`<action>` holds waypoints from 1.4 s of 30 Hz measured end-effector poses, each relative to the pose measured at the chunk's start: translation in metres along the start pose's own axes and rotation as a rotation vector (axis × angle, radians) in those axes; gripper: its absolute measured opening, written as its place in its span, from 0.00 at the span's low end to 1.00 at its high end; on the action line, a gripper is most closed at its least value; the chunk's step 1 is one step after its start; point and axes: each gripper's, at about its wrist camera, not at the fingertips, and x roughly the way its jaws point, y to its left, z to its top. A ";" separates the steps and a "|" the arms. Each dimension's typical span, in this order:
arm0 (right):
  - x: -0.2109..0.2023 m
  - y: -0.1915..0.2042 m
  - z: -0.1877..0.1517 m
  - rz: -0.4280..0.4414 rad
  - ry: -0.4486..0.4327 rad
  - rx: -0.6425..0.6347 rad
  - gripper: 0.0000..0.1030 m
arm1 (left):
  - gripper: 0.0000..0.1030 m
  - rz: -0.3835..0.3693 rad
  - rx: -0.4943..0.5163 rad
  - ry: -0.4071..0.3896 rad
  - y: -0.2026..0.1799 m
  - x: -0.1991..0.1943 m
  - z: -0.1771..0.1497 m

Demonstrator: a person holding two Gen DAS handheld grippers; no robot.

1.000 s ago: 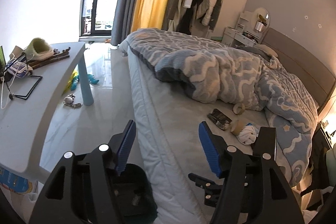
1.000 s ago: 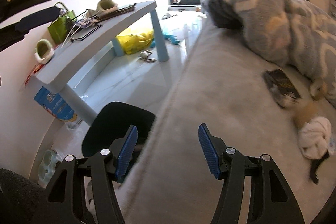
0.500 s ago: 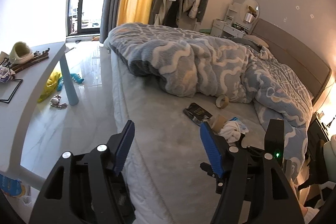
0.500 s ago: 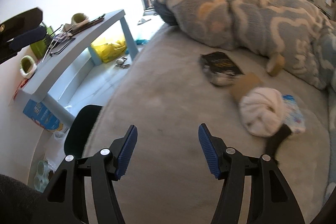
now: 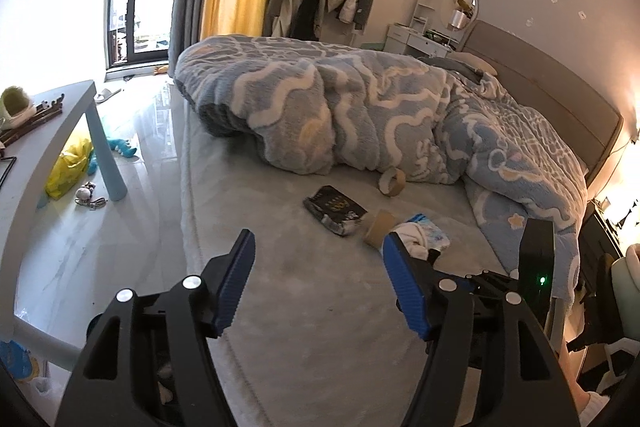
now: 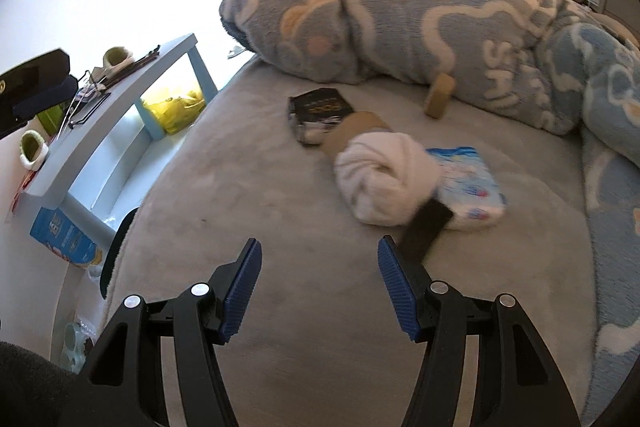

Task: Collect trash
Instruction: 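Lower the open left tool around the white knotted sock ball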

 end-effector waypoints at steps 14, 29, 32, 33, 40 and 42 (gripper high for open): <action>0.000 -0.045 0.001 -0.047 0.026 0.032 0.57 | 0.69 -0.034 0.038 0.033 -0.032 0.035 0.002; 0.029 -0.054 0.009 -0.006 0.087 -0.021 0.43 | 0.69 -0.077 0.037 0.081 -0.042 0.073 0.006; 0.031 -0.054 0.009 -0.001 0.089 -0.041 0.36 | 0.69 -0.074 0.037 0.087 -0.043 0.079 0.007; 0.030 -0.056 0.010 0.004 0.087 -0.041 0.35 | 0.69 -0.074 0.037 0.088 -0.043 0.080 0.007; 0.023 -0.063 0.011 0.026 0.069 -0.045 0.28 | 0.71 -0.065 0.046 0.111 -0.049 0.094 0.002; 0.020 -0.066 0.010 0.036 0.062 -0.038 0.27 | 0.71 -0.064 0.051 0.116 -0.053 0.096 0.001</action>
